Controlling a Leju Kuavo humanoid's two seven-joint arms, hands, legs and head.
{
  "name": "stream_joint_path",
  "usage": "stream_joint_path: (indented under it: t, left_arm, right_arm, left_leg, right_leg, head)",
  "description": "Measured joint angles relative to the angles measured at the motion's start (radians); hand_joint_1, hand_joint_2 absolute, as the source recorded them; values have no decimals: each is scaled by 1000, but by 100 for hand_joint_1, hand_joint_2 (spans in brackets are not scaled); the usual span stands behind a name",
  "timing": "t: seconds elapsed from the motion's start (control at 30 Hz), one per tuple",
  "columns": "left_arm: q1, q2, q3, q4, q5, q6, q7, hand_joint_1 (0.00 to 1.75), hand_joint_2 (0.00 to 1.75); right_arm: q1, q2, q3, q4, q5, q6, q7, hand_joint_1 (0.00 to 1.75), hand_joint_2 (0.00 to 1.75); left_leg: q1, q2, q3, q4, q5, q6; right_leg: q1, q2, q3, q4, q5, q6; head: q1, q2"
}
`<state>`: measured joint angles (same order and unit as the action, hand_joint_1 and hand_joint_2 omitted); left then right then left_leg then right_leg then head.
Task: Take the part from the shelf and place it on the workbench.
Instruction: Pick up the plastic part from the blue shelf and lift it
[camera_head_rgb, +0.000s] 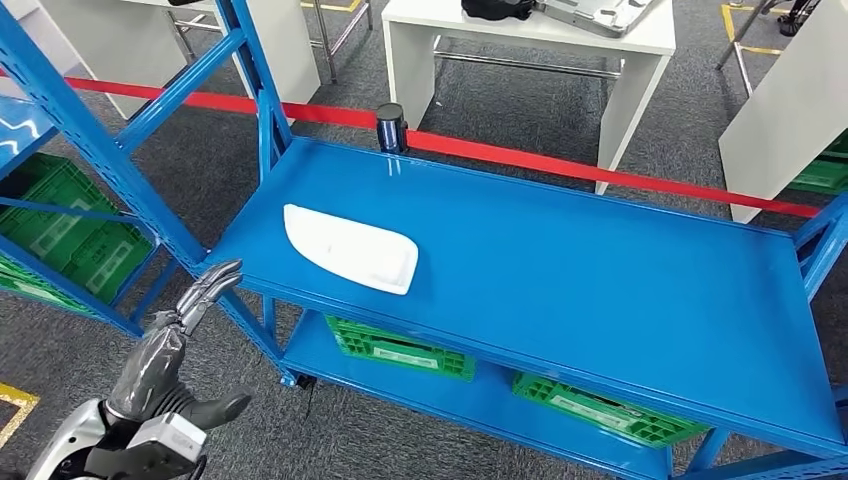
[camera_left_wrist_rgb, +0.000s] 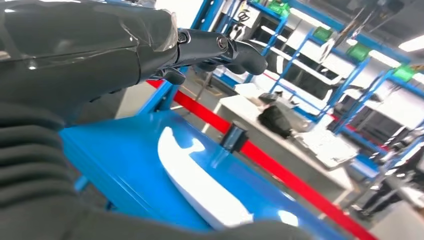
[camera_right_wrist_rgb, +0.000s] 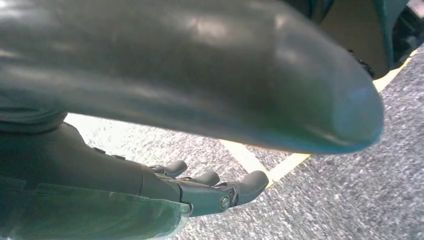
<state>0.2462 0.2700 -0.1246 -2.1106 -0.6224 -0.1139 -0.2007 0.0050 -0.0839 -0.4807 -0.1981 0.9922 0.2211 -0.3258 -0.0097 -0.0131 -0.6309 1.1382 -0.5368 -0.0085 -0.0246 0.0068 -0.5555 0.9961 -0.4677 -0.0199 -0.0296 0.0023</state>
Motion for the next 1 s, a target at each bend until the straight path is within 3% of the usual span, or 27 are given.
stream_joint_path:
  t: [0.07,0.1,0.13,0.23,0.3,0.4,0.47,0.57,0.63,0.9,0.97,1.0]
  left_arm:
    - [3,10,2,8,-9,-1,5,0,175]
    - [4,15,3,12,-22,0,10,0,175]
    - [3,19,3,15,-45,3,20,0,175]
    - [-11,38,2,25,-161,3,68,0,175]
    - [-23,55,0,34,-214,-7,95,0,175]
    - [-32,75,-3,47,-242,-20,111,0,175]
    - [-43,88,-4,57,-263,-35,119,0,175]
    - [-70,113,-9,97,-311,-58,131,0,175]
    - [-96,130,-13,134,-343,-63,131,0,175]
    - [-113,140,-16,159,-361,-65,131,0,175]
    - [-128,149,-19,177,-375,-66,129,0,175]
    - [-145,159,-24,198,-389,-67,125,0,175]
  right_arm:
    - [0,-1,0,0,0,0,-1,0,0]
    - [0,-2,0,0,0,-1,-2,0,0]
    - [1,-2,0,0,1,-2,-2,0,0]
    - [0,-3,0,0,5,-6,-6,0,0]
    - [-1,-5,0,0,9,-7,-10,0,0]
    - [-1,-9,1,0,14,-5,-12,0,0]
    - [-2,-13,1,1,17,-2,-13,0,0]
    - [-1,-21,3,3,28,-1,-14,0,0]
    - [0,-25,6,6,37,0,-15,0,0]
    - [-1,-26,9,7,43,0,-16,0,0]
    - [-2,-27,11,7,47,1,-17,0,0]
    - [-6,-28,15,7,53,3,-17,0,0]
  left_leg:
    - [12,2,-66,124,-45,-13]
    - [16,3,-82,148,-43,-16]
    - [20,5,-78,129,-21,-18]
    - [22,8,13,-68,78,-11]
    - [17,8,47,-134,92,-2]
    - [14,8,56,-147,94,15]
    - [17,9,66,-162,100,28]
    - [14,10,69,-166,100,37]
    - [12,9,69,-165,99,37]
    - [12,8,69,-164,99,37]
    - [12,7,69,-162,98,36]
    - [12,7,69,-159,96,33]
  right_leg:
    - [0,0,1,1,-3,-3]
    - [0,0,2,1,-4,-3]
    - [0,1,5,1,-6,-3]
    - [2,5,15,0,-13,4]
    - [5,6,15,0,-16,12]
    - [5,5,13,1,-20,28]
    - [6,3,-12,56,-49,27]
    - [6,2,-116,255,-123,17]
    - [6,2,-153,313,-132,22]
    - [6,2,-150,297,-118,29]
    - [6,2,-128,244,-92,36]
    - [5,0,-96,173,-64,40]
  head:
    - [-1,0]
    - [-1,0]
    - [-1,0]
    - [-1,0]
    - [-1,0]
    - [0,0]
    - [1,0]
    - [2,0]
    - [1,0]
    - [1,0]
    - [2,0]
    - [2,0]
